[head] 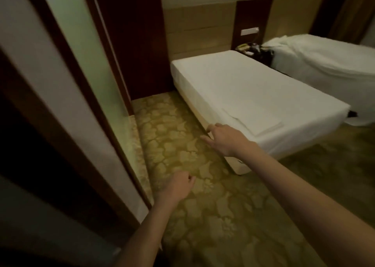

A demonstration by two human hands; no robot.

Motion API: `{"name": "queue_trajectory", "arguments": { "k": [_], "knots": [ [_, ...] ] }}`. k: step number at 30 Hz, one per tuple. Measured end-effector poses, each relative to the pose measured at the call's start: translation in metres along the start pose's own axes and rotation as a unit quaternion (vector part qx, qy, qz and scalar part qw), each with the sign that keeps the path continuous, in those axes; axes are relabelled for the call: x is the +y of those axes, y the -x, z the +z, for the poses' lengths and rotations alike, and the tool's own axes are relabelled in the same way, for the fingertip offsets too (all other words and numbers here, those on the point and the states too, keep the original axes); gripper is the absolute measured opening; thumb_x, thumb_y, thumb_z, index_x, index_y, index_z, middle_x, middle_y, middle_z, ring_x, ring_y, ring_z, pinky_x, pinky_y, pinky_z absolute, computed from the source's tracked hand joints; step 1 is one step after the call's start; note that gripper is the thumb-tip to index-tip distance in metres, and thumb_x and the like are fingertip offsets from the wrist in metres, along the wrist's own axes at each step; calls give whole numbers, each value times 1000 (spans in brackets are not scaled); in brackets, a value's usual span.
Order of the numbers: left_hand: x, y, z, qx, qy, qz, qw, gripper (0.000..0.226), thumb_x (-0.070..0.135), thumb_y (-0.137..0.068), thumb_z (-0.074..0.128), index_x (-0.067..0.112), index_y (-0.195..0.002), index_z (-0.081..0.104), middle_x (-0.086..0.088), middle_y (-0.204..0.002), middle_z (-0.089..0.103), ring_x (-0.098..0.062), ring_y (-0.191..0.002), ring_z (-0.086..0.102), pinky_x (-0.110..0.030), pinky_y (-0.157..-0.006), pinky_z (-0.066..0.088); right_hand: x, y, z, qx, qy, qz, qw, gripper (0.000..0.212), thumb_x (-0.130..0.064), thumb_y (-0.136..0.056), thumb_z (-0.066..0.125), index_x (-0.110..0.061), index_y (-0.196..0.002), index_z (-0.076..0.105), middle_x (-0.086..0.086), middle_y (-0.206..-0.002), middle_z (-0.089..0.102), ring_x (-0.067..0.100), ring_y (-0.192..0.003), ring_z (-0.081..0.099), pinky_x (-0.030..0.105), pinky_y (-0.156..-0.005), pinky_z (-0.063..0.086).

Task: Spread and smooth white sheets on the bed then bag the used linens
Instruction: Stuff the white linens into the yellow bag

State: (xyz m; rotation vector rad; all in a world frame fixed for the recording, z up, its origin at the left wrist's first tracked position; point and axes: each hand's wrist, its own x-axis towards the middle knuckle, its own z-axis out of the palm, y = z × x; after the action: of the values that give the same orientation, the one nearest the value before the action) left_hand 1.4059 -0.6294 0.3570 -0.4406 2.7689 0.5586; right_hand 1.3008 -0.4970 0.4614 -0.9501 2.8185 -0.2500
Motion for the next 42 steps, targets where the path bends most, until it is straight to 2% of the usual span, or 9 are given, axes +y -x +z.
{"name": "queue_trajectory", "arguments": {
  "k": [5, 9, 15, 19, 23, 28, 32, 36, 42],
  "knots": [
    [41, -56, -15, 13, -4, 47, 999, 40, 39, -101, 38, 11, -103, 67, -5, -106, 68, -26, -97, 62, -33, -83, 49, 59, -21, 22, -52, -10, 64, 997, 53, -52, -100, 31, -12, -132, 47, 11, -133, 52, 29, -119, 51, 43, -98, 44],
    [91, -117, -45, 50, 26, 77, 995, 35, 39, -101, 40, 14, -104, 65, -2, -100, 68, -18, -87, 61, -32, -76, 48, 117, -40, 42, -99, -16, 90, 991, 56, -52, -100, 31, -12, -135, 46, 12, -134, 51, 29, -120, 51, 41, -100, 44],
    [181, -194, -83, 96, 40, 95, 990, 39, 41, -103, 37, 15, -121, 60, -4, -115, 64, -19, -101, 59, -27, -78, 41, 205, -76, 45, -153, -14, 102, 983, 55, -51, -101, 31, -12, -137, 44, 13, -135, 50, 30, -122, 49, 43, -101, 42],
    [219, -239, -91, 112, 26, 96, 989, 41, 42, -102, 37, 16, -125, 59, -3, -118, 63, -18, -103, 59, -28, -82, 44, 252, -105, 32, -149, -11, 100, 984, 56, -52, -101, 29, -11, -137, 43, 12, -135, 49, 30, -121, 49, 45, -101, 42],
    [237, -285, -75, 142, 40, 121, 982, 38, 37, -100, 45, 8, -112, 66, -8, -106, 68, -21, -95, 62, -28, -78, 46, 292, -140, 10, -118, -9, 106, 987, 55, -53, -101, 29, -12, -135, 44, 11, -133, 51, 29, -118, 51, 43, -98, 44],
    [256, -354, -55, 60, -6, 85, 995, 38, 40, -102, 39, 11, -106, 63, -6, -102, 67, -17, -85, 59, -26, -72, 43, 337, -200, -32, -71, -13, 108, 992, 55, -51, -101, 31, -11, -136, 44, 13, -136, 50, 31, -120, 50, 44, -99, 43],
    [271, -413, -52, 5, -40, 71, 997, 43, 43, -103, 35, 12, -117, 60, -5, -113, 65, -20, -99, 62, -31, -88, 50, 364, -250, -78, -28, -13, 103, 994, 55, -50, -101, 31, -11, -138, 42, 13, -138, 48, 31, -123, 47, 42, -98, 41],
    [289, -463, -52, -32, -59, 78, 995, 45, 44, -103, 33, 11, -117, 59, -6, -114, 64, -21, -100, 61, -33, -91, 50, 392, -288, -112, 28, -29, 106, 994, 54, -49, -101, 31, -11, -139, 41, 12, -138, 47, 30, -124, 46, 41, -98, 40],
    [333, -514, -52, -28, -51, 91, 994, 43, 43, -103, 34, 10, -113, 60, -6, -110, 64, -20, -95, 61, -31, -87, 48, 464, -326, -88, -22, -28, 134, 990, 53, -48, -101, 32, -10, -136, 44, 12, -135, 49, 30, -122, 47, 43, -98, 42]
  ]
}}
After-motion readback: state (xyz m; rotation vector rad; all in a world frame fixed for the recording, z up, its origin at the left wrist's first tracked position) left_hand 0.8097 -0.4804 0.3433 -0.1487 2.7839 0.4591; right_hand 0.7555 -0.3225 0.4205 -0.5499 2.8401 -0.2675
